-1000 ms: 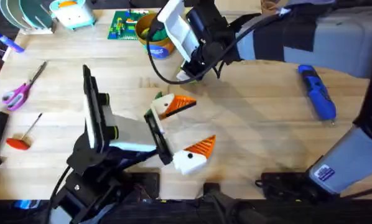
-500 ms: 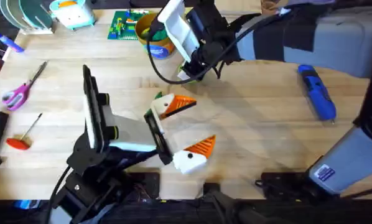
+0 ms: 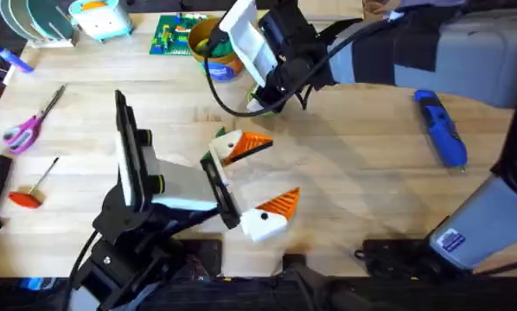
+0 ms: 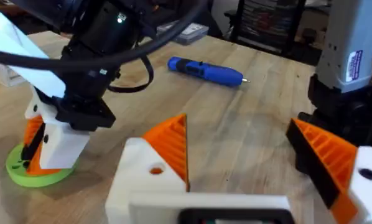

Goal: Pick up the gripper from the table and insert it into the empty holder that is missing its gripper. Then pick up a screw, insert it into the mounting hole, and use the screwdriver to tighten it. Finally, clean up the table by picking up the vegetable and placing it into the bucket.

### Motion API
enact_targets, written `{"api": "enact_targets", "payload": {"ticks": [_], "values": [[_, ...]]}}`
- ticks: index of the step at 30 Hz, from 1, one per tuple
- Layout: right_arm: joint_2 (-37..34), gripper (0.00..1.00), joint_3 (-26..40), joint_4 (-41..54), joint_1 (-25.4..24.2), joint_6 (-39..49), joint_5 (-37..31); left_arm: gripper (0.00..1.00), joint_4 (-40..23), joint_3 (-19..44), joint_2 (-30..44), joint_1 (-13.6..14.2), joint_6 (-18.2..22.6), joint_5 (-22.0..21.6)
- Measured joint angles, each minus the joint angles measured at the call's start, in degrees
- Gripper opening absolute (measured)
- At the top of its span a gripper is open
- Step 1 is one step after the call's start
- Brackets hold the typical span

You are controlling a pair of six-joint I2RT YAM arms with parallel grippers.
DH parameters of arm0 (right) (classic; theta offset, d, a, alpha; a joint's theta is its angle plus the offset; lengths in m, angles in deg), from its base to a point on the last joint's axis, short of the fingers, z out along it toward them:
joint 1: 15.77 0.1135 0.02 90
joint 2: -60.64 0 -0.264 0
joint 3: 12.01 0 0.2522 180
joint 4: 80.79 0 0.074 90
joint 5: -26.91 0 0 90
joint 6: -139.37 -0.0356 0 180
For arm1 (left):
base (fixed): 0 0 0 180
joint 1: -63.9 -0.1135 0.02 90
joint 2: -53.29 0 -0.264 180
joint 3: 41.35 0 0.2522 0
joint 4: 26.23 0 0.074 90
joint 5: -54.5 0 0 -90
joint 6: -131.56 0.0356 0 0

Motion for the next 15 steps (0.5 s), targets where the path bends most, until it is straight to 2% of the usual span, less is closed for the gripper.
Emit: {"api": "enact_targets", "payload": {"ticks": [15], "values": [[0.0, 0.298, 0.0, -1.0, 0.1, 0.0, 0.0, 0.993, 0.0, 0.0, 0.0, 0.0, 0.0, 0.0]]}}
